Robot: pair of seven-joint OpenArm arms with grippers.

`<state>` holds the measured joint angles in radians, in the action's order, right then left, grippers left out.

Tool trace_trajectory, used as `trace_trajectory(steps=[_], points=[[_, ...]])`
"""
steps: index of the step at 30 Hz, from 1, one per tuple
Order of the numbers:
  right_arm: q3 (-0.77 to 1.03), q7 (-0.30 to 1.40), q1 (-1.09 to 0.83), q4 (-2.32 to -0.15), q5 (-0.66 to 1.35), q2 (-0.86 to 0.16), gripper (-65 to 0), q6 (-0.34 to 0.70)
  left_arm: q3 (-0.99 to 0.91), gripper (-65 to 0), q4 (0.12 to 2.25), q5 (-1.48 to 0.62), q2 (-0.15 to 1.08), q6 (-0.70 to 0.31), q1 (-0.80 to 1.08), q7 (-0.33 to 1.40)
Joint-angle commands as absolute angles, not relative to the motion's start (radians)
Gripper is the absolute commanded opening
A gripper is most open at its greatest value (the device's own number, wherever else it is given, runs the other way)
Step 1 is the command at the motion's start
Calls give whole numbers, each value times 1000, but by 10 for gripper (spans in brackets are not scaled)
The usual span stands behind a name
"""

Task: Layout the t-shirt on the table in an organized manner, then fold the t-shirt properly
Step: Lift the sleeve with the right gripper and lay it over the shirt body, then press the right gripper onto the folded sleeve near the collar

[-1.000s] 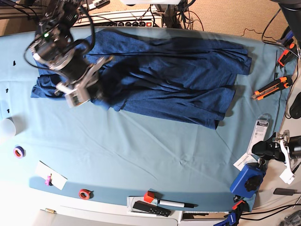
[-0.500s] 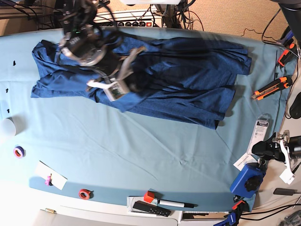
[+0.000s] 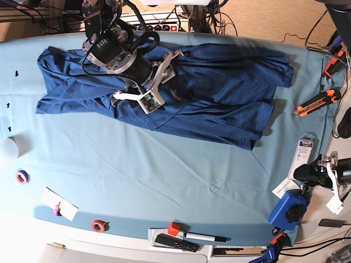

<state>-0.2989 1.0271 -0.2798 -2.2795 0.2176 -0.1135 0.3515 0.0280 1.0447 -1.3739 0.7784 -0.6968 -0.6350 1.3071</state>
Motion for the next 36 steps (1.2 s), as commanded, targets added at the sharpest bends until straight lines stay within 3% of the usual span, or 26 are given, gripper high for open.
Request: trace_trajectory(steps=[1,4,8,12,18,24,31,36], points=[[-300,989,-273,-2297,227,-113,-357,351,21,-335,1057,-1399,797,-698,-667,1282],[-299,987,-256,-2297,195,-113,-357,345,21,-335,1056,-1403,789,-698,-661,1282],[-265,994,-241,-2297,32,-112,-357,193,21,-335,1056,-1402,743,-698,-651,1282],[-112,1005,-242,-2296,93,-83,-357,189,21,-335,1057,-1398,654,-698,-642,1282],[178,1010,-286,-2296,331,-16,-357,304,21,-335,1057,-1363,522,-698,-640,1282],[352,1024,-316,-2196,529,37,-357,396,21,-335,1057,-1328,485,-698,-640,1281],[399,1019,-236,-1907,593,42,-357,475,21,-335,1057,-1327,485,-698,-640,1282],[398,1021,-175,-1870,632,42,-357,501,21,-335,1057,-1327,485,-698,-640,1281]])
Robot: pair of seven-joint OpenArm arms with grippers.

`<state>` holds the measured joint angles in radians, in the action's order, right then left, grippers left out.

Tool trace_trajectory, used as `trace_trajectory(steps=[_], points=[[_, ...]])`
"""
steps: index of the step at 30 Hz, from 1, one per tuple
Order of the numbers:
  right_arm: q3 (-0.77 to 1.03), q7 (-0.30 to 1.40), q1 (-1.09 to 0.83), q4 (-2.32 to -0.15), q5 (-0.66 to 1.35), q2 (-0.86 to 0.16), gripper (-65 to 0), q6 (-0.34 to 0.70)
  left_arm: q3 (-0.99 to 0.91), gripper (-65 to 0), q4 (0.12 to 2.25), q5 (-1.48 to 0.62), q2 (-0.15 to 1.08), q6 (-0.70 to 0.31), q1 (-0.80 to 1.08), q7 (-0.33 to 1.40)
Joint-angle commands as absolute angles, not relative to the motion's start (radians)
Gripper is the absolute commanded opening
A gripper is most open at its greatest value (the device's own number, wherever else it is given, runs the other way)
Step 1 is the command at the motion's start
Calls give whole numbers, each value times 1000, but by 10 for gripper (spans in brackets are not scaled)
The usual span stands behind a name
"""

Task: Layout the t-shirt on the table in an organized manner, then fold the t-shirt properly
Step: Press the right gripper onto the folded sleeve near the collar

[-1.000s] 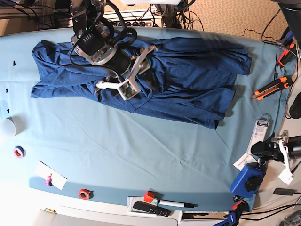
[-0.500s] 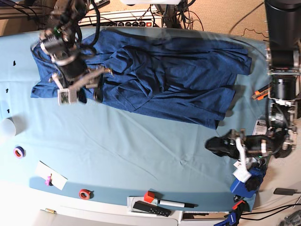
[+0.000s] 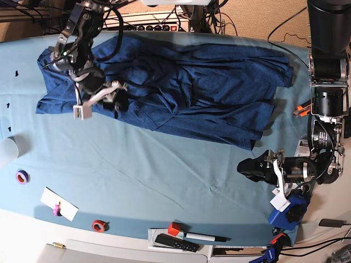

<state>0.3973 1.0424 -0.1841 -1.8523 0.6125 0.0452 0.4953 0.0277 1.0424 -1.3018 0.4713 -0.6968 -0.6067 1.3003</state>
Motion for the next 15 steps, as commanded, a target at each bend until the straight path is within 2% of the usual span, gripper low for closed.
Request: trace_trajectory(steps=[1,8,15], points=[[398,1021,-165,-1870,631,42,-357,501,21,-335,1057,-1327,485,-698,-640,1281],[398,1024,-150,-1863,598,42,-357,500,21,-335,1057,-1327,485,-698,-640,1269],[328,999,-147,-1733,579,42,-357,514,21,-335,1057,-1327,485,-698,-640,1263]])
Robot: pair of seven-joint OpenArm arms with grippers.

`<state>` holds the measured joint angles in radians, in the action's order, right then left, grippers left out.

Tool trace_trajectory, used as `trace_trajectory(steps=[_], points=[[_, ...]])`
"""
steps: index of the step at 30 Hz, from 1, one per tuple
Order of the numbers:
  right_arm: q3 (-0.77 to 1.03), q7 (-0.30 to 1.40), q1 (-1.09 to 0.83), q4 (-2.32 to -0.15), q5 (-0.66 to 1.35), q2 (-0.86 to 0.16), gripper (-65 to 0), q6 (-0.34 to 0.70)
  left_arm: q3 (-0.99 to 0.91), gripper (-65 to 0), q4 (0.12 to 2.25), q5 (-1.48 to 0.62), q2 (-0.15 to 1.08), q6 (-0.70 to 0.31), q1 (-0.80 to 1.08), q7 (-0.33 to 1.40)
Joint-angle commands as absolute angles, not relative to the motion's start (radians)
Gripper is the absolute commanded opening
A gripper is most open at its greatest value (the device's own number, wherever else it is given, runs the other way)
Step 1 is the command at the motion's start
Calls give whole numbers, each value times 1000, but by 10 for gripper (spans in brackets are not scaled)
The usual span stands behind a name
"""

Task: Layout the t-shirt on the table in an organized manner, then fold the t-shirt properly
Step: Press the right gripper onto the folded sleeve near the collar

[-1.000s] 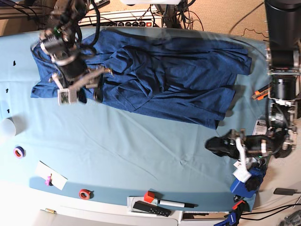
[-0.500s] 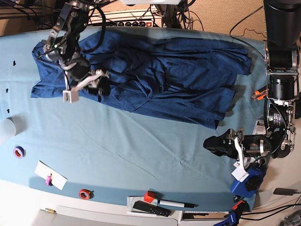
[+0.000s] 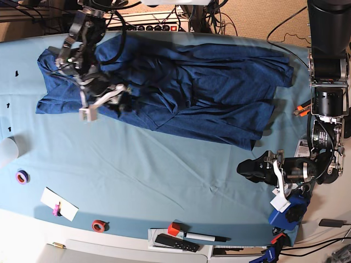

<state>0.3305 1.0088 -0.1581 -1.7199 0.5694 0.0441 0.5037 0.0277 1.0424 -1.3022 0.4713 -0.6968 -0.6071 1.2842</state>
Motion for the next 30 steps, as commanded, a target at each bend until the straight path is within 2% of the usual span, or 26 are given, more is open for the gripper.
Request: trace_trajectory(steps=[1,11,20,24,30], points=[[309,999,-147,-1729,579,42,-357,517,21,-335,1056,-1327,485,-698,-640,1263],[140,986,-102,-1728,479,42,-357,482,21,-335,1057,-1309,485,-698,-640,1262],[123,1000,-102,-1728,467,41,-357,478,21,-335,1057,-1308,485,-698,-640,1263],[124,1002,-102,-1728,359,41,-357,471,21,-335,1057,-1308,485,-698,-640,1263],[125,987,-102,-1728,186,41,-357,396,21,-335,1057,-1308,485,-698,-640,1263]])
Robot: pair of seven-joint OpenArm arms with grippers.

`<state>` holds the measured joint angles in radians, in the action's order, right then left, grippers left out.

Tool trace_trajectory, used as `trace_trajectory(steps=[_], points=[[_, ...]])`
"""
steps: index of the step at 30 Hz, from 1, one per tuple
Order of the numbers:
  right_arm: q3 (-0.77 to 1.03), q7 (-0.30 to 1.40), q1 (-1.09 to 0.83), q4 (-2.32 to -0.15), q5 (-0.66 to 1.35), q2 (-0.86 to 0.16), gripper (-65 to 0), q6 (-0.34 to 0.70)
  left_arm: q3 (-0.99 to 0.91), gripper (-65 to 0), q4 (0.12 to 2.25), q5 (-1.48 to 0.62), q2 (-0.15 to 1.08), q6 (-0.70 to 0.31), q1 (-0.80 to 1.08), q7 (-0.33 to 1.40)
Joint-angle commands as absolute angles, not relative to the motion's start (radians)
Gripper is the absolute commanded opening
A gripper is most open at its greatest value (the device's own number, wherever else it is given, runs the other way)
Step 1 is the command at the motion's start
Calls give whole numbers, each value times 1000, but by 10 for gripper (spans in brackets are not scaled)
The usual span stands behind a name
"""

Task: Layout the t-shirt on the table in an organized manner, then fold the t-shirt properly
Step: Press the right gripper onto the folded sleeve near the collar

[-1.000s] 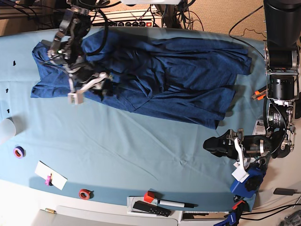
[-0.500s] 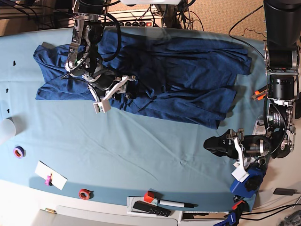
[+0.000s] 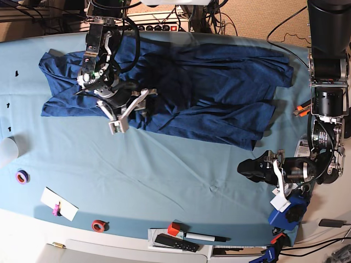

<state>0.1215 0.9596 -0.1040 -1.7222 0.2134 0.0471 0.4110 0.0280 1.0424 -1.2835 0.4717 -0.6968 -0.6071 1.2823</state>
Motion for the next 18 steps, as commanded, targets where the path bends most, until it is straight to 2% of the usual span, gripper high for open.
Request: trace_trajectory(steps=[1,5,10,15,18], points=[[125,986,-102,-1728,189,41,-357,396,21,-335,1057,-1308,485,-698,-640,1263],[122,992,-102,-1749,281,42,-357,408,21,-335,1056,-1308,485,-698,-640,1264],[68,1006,-103,-1880,345,42,-357,437,21,-335,1057,-1308,485,-698,-640,1263],[-48,1025,-102,-1986,331,42,-357,408,21,-335,1057,-1308,485,-698,-640,1263],[-117,1023,-103,-1984,246,42,-357,361,21,-335,1057,-1308,485,-698,-640,1263]])
